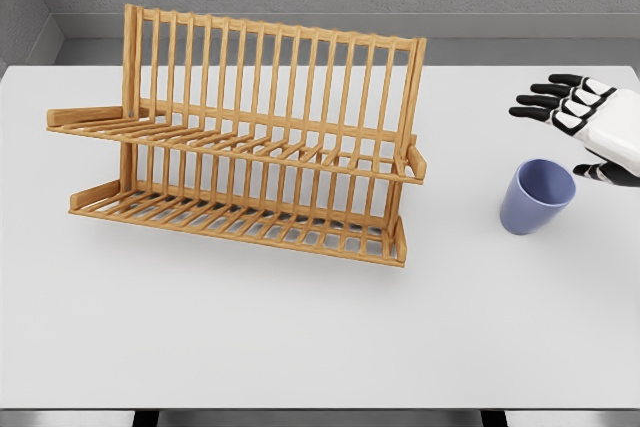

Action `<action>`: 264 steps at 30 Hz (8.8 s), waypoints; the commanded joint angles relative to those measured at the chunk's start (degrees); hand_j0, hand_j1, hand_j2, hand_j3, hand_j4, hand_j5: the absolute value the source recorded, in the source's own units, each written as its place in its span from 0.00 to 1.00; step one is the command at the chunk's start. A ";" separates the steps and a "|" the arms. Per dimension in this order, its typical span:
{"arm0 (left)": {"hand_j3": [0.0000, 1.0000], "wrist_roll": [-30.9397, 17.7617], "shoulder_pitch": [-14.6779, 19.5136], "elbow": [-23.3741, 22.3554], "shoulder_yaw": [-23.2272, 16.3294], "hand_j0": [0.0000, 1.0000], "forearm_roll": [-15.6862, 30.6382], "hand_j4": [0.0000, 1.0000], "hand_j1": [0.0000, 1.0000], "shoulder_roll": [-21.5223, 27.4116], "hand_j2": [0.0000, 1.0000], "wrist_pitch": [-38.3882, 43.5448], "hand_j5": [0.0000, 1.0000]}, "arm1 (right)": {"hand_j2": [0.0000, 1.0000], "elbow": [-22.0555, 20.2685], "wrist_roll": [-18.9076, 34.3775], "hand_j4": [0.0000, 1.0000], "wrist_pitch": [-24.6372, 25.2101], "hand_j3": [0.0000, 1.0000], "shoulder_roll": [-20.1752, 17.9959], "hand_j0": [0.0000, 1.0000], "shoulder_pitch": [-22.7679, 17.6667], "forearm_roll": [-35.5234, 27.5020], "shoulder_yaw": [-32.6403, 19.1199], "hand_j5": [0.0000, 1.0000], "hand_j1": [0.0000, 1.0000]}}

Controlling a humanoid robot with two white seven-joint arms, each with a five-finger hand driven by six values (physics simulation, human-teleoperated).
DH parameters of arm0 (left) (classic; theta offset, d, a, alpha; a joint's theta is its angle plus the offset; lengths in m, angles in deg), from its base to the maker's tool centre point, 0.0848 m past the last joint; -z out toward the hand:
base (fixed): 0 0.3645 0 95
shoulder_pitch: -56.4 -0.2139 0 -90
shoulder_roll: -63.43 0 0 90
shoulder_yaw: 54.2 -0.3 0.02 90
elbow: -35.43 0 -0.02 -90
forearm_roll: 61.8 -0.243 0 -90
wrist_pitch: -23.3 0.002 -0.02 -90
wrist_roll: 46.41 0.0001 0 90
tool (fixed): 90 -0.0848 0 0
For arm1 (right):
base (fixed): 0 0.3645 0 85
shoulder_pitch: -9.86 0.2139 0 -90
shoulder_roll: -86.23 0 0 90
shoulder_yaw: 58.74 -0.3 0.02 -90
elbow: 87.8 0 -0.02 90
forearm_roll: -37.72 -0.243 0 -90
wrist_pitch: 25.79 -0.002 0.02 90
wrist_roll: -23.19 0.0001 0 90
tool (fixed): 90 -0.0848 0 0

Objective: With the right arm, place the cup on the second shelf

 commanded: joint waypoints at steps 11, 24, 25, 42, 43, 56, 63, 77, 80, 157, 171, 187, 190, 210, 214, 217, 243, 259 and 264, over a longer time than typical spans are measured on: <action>1.00 -0.01 0.00 0.00 0.00 1.00 0.01 1.00 1.00 0.00 1.00 0.00 1.00 | 1.00 -0.09 20.53 1.00 0.03 1.00 -7.35 1.00 0.79 -3.92 -2.07 1.00 1.00; 1.00 -0.01 0.00 0.00 0.00 1.00 0.01 1.00 1.00 0.00 1.00 0.00 1.00 | 1.00 0.35 27.65 1.00 0.03 1.00 -2.34 1.00 20.92 -3.92 19.72 1.00 1.00; 1.00 -0.01 0.00 0.00 0.00 1.00 -0.08 1.00 1.00 0.00 1.00 0.00 1.00 | 1.00 0.26 27.65 1.00 0.03 1.00 -1.99 1.00 21.09 -3.83 21.22 1.00 1.00; 1.00 -0.01 0.00 0.00 0.00 1.00 0.01 1.00 1.00 0.00 1.00 0.00 1.00 | 1.00 0.70 27.83 1.00 0.22 1.00 -2.69 1.00 20.30 -3.48 21.31 1.00 1.00; 1.00 -0.01 0.00 0.00 0.00 1.00 0.01 1.00 1.00 0.00 1.00 0.00 1.00 | 1.00 1.05 27.83 1.00 0.40 1.00 -2.78 1.00 20.39 -3.48 21.39 1.00 1.00; 1.00 -0.01 0.00 0.00 0.00 1.00 0.01 1.00 1.00 0.00 1.00 0.00 1.00 | 1.00 6.50 27.83 1.00 1.10 1.00 -2.60 1.00 20.39 -3.48 21.39 1.00 1.00; 1.00 -0.01 0.00 0.00 0.00 1.00 0.01 1.00 1.00 0.00 1.00 0.00 1.00 | 1.00 7.47 27.74 1.00 1.28 1.00 -2.08 1.00 20.74 -3.48 21.39 1.00 1.00; 1.00 -0.01 0.00 0.00 0.00 1.00 0.01 1.00 1.00 0.00 1.00 0.00 1.00 | 1.00 9.31 27.74 1.00 3.65 1.00 0.21 1.00 22.41 -3.30 22.89 1.00 1.00; 1.00 -0.01 0.00 0.00 0.00 1.00 0.01 1.00 1.00 0.00 1.00 0.00 1.00 | 1.00 9.57 27.74 1.00 3.65 1.00 0.30 1.00 22.41 -3.21 23.85 1.00 1.00; 1.00 -0.01 0.00 0.00 0.00 1.00 0.01 1.00 1.00 0.00 1.00 0.00 1.00 | 0.69 -0.18 27.74 0.69 1.45 0.69 2.40 0.69 28.48 -3.83 13.92 0.69 0.69; 1.00 -0.01 0.00 0.00 0.00 1.00 0.01 1.00 1.00 0.00 1.00 0.00 1.00 | 0.68 -0.18 27.83 0.68 1.19 0.68 7.94 0.68 34.80 -3.92 21.13 0.68 0.68; 1.00 -0.01 0.00 0.00 0.00 1.00 0.01 1.00 1.00 0.00 1.00 0.00 1.00 | 0.68 -0.18 27.83 0.68 1.10 0.68 9.00 0.68 37.70 -3.92 21.13 0.68 0.68; 1.00 -0.01 0.00 0.00 0.00 1.00 0.01 1.00 1.00 0.00 1.00 0.00 1.00 | 0.68 -0.18 27.83 0.68 1.10 0.68 9.00 0.68 38.14 -3.92 21.13 0.68 0.68; 1.00 -0.01 0.00 0.00 0.00 1.00 0.01 1.00 1.00 0.00 1.00 0.00 1.00 | 0.69 -0.18 27.92 0.69 1.10 0.69 12.25 0.69 40.43 -4.01 22.80 0.69 0.69; 1.00 -0.01 0.00 0.00 0.00 1.00 0.01 1.00 1.00 0.00 1.00 0.00 1.00 | 0.69 -0.18 27.92 0.69 1.19 0.69 12.95 0.69 40.96 -4.01 24.29 0.69 0.69; 1.00 -0.01 0.00 0.00 0.00 1.00 -0.08 1.00 1.00 0.00 1.00 -0.09 1.00 | 0.69 -0.18 27.92 0.69 1.28 0.69 13.04 0.69 40.96 -4.01 24.91 0.69 0.69; 1.00 -0.01 0.00 0.00 0.00 1.00 -0.08 1.00 1.00 0.00 1.00 0.00 1.00 | 0.83 -0.09 27.83 0.83 1.19 0.83 15.06 0.83 41.84 -4.01 32.11 0.83 0.83; 1.00 -0.01 0.00 0.00 0.00 1.00 0.01 1.00 1.00 0.00 1.00 0.00 1.00 | 1.00 0.08 27.83 1.00 0.03 1.00 9.35 1.00 39.56 -4.01 18.15 1.00 1.00; 1.00 -0.01 0.00 0.00 0.00 1.00 0.01 1.00 1.00 0.00 1.00 0.00 1.00 | 1.00 2.28 27.83 1.00 0.03 1.00 6.71 1.00 27.86 -3.92 8.74 1.00 1.00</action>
